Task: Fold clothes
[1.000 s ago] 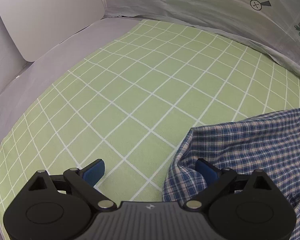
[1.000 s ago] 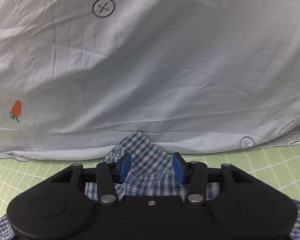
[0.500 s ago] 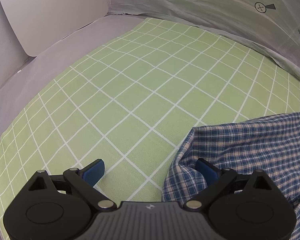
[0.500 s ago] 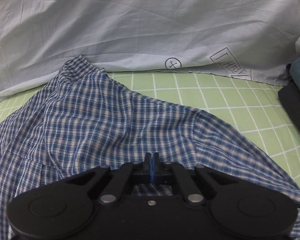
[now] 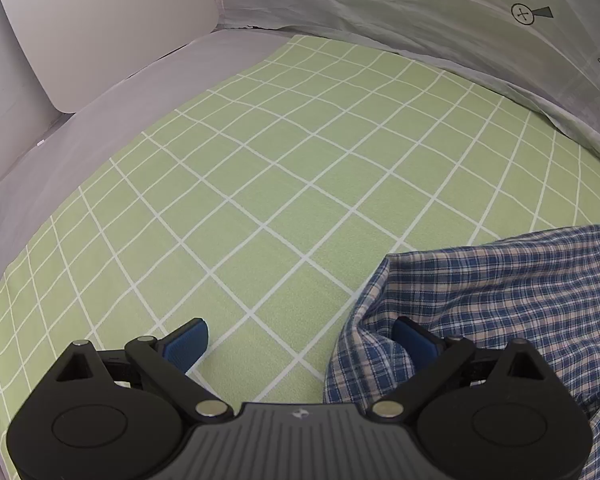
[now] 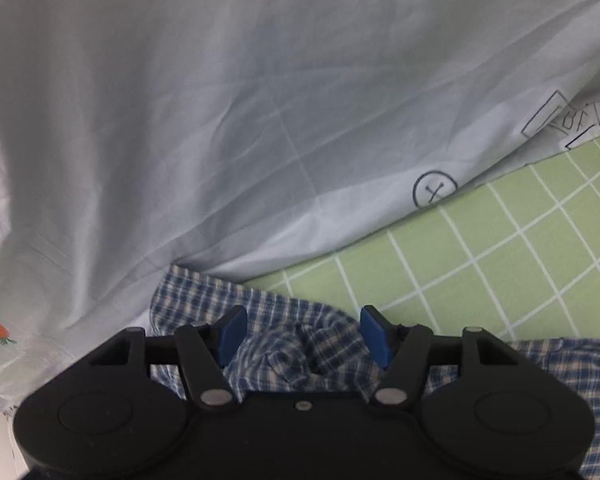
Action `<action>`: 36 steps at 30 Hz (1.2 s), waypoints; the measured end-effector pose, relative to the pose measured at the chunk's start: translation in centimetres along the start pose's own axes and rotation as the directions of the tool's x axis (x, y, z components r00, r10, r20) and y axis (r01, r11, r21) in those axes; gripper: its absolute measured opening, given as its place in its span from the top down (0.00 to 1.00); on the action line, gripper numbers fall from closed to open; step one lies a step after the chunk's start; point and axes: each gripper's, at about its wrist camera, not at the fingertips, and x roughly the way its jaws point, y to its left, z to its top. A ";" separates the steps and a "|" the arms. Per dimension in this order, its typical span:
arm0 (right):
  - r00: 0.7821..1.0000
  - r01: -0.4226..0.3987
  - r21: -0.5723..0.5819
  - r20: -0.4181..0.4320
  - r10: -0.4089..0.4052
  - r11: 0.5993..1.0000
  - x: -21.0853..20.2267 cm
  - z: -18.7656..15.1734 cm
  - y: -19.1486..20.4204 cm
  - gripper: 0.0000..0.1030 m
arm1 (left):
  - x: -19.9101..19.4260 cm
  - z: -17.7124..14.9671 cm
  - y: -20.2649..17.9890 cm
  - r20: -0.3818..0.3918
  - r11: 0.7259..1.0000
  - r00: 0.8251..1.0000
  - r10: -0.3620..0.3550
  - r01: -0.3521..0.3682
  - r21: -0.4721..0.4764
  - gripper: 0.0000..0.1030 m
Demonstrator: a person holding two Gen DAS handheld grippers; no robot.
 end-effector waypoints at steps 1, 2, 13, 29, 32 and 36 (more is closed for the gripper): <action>1.000 0.009 -0.004 0.001 -0.009 1.000 0.0 -0.3 0.1 0.38 | 0.0 0.0 0.0 0.000 1.000 1.000 0.000 0.000 0.001 0.04; 1.000 0.017 -0.007 0.003 -0.017 1.000 0.0 -0.6 0.2 0.38 | 0.1 0.0 0.0 0.000 1.000 1.000 0.000 0.000 0.000 0.03; 0.918 -0.165 -0.217 0.323 0.231 0.962 -4.9 -1.8 1.1 0.91 | 0.3 0.0 0.5 -0.004 0.999 1.000 -0.012 0.012 -0.030 0.01; 0.895 0.301 -0.461 0.439 -0.080 0.835 -8.7 -15.8 4.4 0.04 | 0.0 -0.1 0.9 -0.049 1.000 0.999 -0.019 0.018 -0.018 0.01; 0.932 0.272 -0.455 0.343 -0.115 0.848 -9.8 -21.3 3.3 0.04 | -0.8 -0.8 1.5 -0.050 0.999 0.998 -0.039 0.039 -0.012 0.02; 0.967 0.238 -0.502 0.200 -0.156 0.831 -10.7 -28.2 2.2 0.04 | -2.5 -2.1 2.7 -0.052 0.995 0.993 -0.102 0.101 -0.024 0.03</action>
